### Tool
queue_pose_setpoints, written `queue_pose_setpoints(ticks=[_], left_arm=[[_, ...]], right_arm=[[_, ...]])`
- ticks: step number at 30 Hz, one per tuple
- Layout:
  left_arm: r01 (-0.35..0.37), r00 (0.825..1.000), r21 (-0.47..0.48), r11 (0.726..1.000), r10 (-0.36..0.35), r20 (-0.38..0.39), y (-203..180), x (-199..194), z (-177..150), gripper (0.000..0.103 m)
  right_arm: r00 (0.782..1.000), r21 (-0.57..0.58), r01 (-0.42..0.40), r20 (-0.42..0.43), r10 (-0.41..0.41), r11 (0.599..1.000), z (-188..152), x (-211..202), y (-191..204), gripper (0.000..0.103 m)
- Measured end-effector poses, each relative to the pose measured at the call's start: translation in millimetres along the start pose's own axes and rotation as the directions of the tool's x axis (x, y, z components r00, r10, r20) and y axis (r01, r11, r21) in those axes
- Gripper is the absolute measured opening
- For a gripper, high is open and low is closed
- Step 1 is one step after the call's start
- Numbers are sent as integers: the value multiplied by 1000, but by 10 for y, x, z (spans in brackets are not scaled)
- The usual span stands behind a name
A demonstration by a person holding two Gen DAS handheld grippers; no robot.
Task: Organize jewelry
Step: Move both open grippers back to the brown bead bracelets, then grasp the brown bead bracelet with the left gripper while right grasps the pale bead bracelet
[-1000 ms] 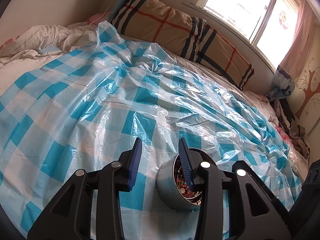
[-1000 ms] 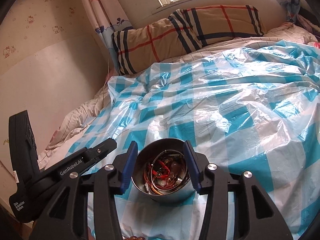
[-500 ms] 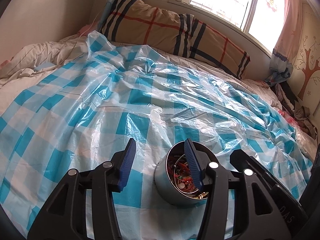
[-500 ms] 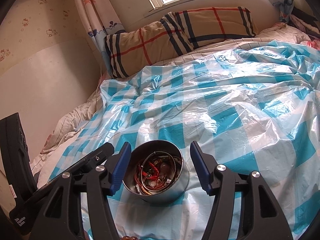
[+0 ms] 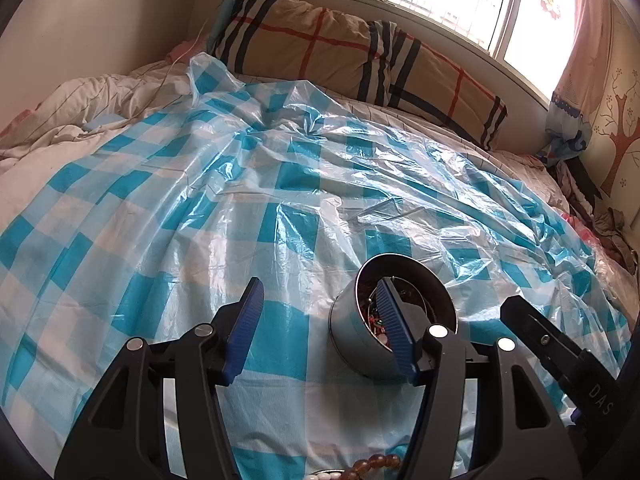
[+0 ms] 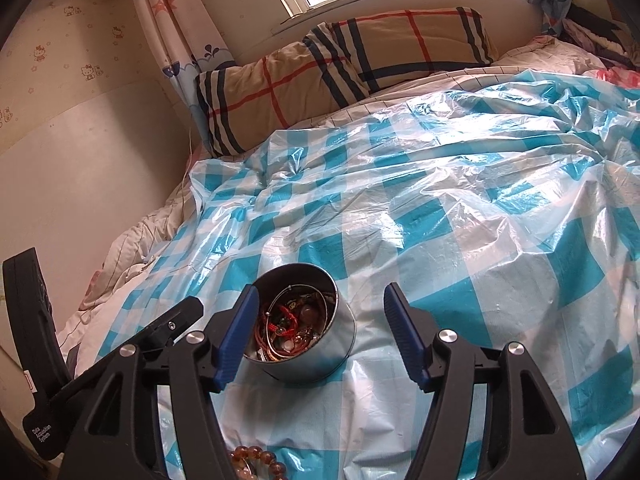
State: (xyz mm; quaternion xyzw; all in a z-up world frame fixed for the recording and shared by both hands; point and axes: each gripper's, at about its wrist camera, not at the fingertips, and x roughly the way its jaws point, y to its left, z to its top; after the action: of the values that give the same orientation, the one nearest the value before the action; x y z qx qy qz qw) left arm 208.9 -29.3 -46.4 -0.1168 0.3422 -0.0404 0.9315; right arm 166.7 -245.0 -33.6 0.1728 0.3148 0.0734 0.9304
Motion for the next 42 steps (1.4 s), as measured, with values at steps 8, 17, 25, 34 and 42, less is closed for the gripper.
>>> queue_pose_setpoints(ticks=[8,17,25,34,42], left_arm=[[31,998,37,999,-29,-62,159,-293,-251,56],[20,995,140,990,-5,-102,154,-582,-550,56],[16,994,106,994,-4,-109,288,-691,-586,56],[47,990,165,985,-23,-141,145,-638,-637,56],[85,984,359,929,-21,-178,-298,-493,-786,56]], right_arm=[[996,-65,3,-86,-8,998,-329,-251,42,63],[977,-141,-49,-212,18,989,-634,-275,212,59],[923,-259,-69,-383,-37,963,-959,-68,482,43],[947,-206,-36,-319,-32,978,-870,-281,377,9],[988,-36,-35,-152,29,999,-667,-641,72,9]])
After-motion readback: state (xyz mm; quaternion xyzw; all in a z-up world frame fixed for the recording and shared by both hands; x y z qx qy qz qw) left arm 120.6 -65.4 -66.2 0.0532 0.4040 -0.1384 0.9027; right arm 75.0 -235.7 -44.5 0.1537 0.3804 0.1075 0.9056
